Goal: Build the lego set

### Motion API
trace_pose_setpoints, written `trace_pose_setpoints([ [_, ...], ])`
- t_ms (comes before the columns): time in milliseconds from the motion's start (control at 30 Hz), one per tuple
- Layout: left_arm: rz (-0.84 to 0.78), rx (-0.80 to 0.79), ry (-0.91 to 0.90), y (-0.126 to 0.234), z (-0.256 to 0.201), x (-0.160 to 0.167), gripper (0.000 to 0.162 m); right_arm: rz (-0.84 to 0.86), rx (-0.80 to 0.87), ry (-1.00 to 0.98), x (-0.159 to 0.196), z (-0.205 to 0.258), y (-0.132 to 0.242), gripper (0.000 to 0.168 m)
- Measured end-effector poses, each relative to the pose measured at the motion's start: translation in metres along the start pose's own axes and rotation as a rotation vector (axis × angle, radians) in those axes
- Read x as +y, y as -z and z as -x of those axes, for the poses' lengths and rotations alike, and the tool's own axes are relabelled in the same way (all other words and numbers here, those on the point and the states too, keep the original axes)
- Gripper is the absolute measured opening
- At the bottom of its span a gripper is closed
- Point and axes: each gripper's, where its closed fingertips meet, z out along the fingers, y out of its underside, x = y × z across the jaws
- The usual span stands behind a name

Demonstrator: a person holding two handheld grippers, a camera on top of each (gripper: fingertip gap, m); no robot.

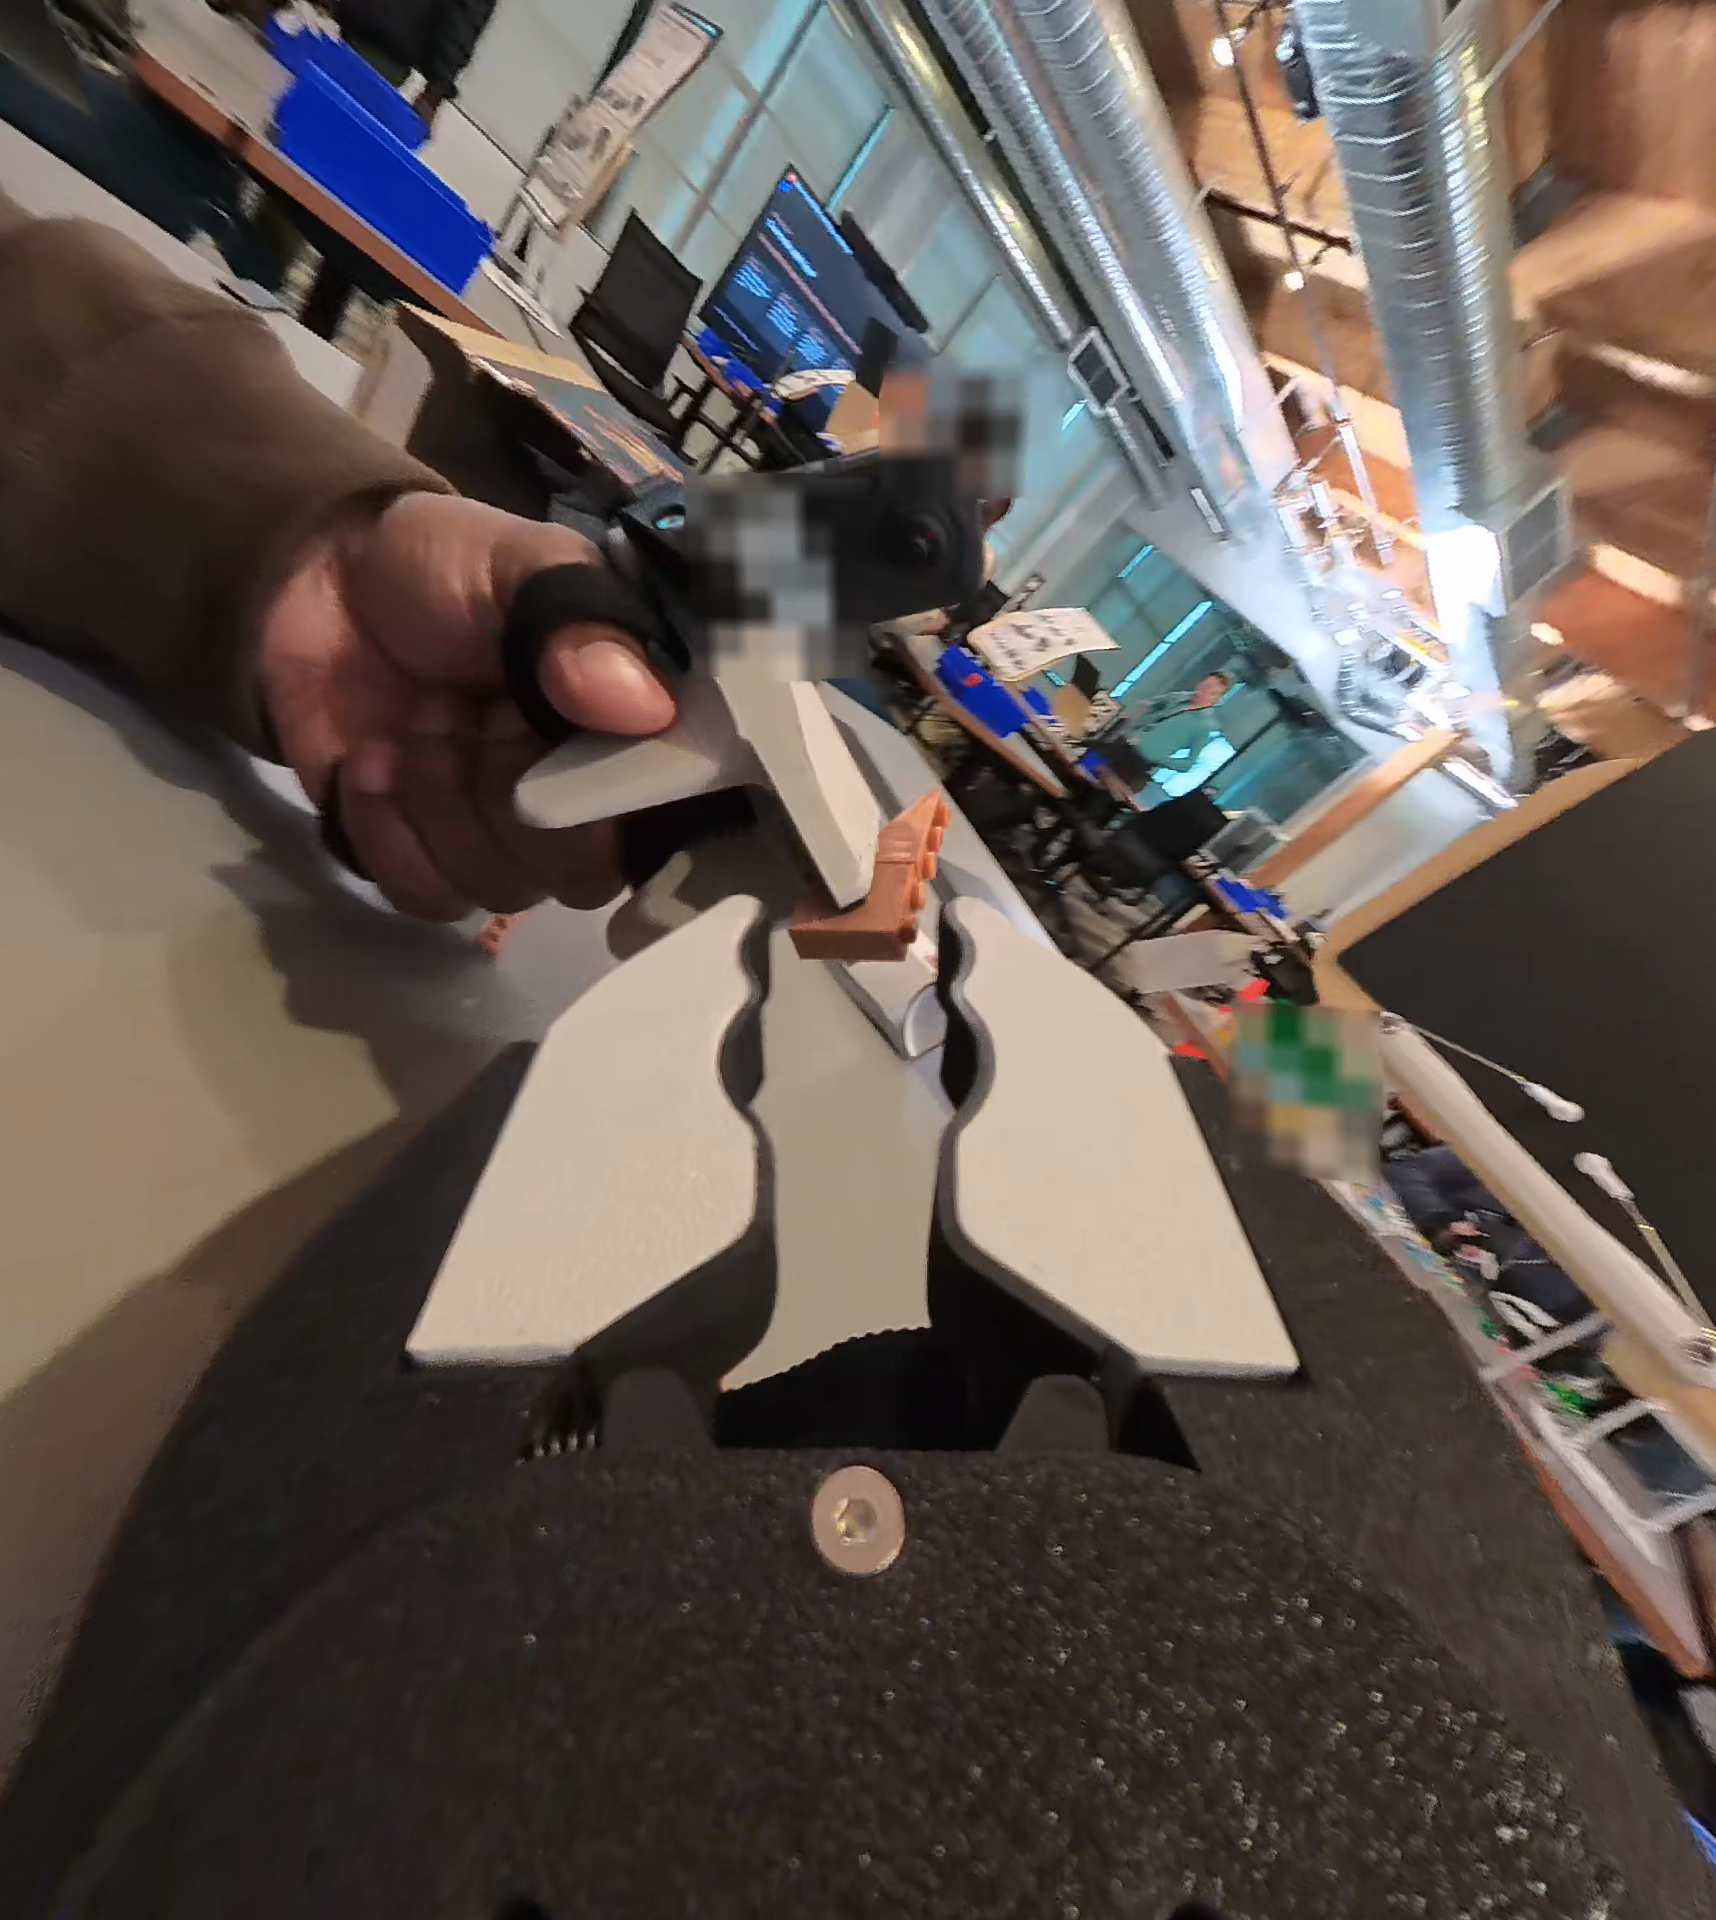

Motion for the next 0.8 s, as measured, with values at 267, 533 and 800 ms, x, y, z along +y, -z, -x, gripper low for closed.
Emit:
trace_pose_setpoints([
  [267,0.03,-0.034,-0.035,-0.001,0.002,0.003,0.013,-0.021,-0.035,-0.099,0.002,-0.001,0.001,0.023],
  [533,0.16,-0.175,-0.256,0.014,0.013,0.009,0.05,-0.074,-0.196,-0.303,-0.002,0.011,0.004,0.023],
  [800,0.243,-0.192,-0.596,0.034,0.011,0.011,0.042,-0.047,-0.39,-0.478,0.006,0.026,-0.004,0.023],
])
